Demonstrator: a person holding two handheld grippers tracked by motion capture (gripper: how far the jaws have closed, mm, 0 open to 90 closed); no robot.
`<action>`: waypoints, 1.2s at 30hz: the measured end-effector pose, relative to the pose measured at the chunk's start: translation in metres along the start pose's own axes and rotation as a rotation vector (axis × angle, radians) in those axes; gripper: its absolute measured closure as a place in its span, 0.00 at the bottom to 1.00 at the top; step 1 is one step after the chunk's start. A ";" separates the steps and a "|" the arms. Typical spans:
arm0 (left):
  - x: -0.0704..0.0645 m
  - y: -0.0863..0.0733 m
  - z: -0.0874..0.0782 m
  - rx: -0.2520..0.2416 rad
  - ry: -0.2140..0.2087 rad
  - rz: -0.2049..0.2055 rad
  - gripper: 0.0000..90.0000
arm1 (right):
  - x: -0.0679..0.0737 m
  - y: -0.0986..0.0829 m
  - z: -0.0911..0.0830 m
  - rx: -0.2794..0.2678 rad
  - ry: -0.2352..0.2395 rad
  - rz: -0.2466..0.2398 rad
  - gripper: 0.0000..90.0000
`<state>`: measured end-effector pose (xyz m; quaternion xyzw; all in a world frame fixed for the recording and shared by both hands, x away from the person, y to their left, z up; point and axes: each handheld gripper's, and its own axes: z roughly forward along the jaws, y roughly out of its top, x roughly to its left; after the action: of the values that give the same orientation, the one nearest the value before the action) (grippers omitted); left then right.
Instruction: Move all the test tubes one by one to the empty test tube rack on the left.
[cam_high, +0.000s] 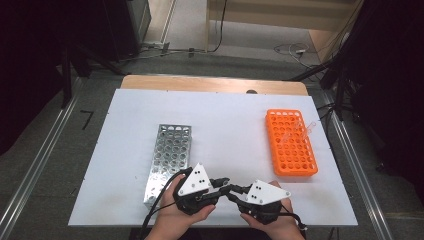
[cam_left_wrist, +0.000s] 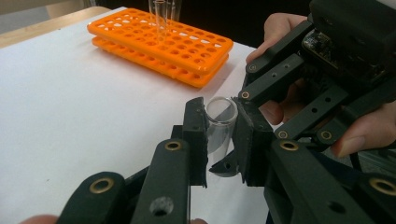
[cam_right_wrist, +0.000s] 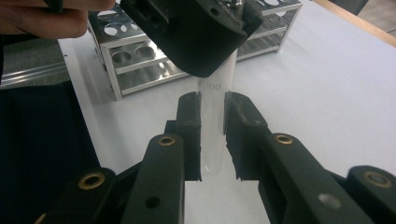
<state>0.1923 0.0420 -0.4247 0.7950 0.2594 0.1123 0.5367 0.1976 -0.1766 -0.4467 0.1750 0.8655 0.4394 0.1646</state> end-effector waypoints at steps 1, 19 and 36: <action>0.001 0.000 -0.001 0.001 0.011 0.001 0.85 | -0.001 -0.001 -0.001 -0.009 0.007 0.013 0.75; 0.030 0.015 -0.036 -0.062 0.122 -0.040 0.85 | -0.034 -0.019 -0.031 -0.108 -0.007 0.180 0.12; 0.075 0.035 -0.058 -0.085 0.237 -0.061 0.85 | -0.074 -0.047 -0.068 -0.145 -0.050 0.286 0.00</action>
<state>0.2390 0.1176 -0.3774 0.7446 0.3399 0.2001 0.5385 0.2260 -0.2841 -0.4372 0.2949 0.7934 0.5153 0.1342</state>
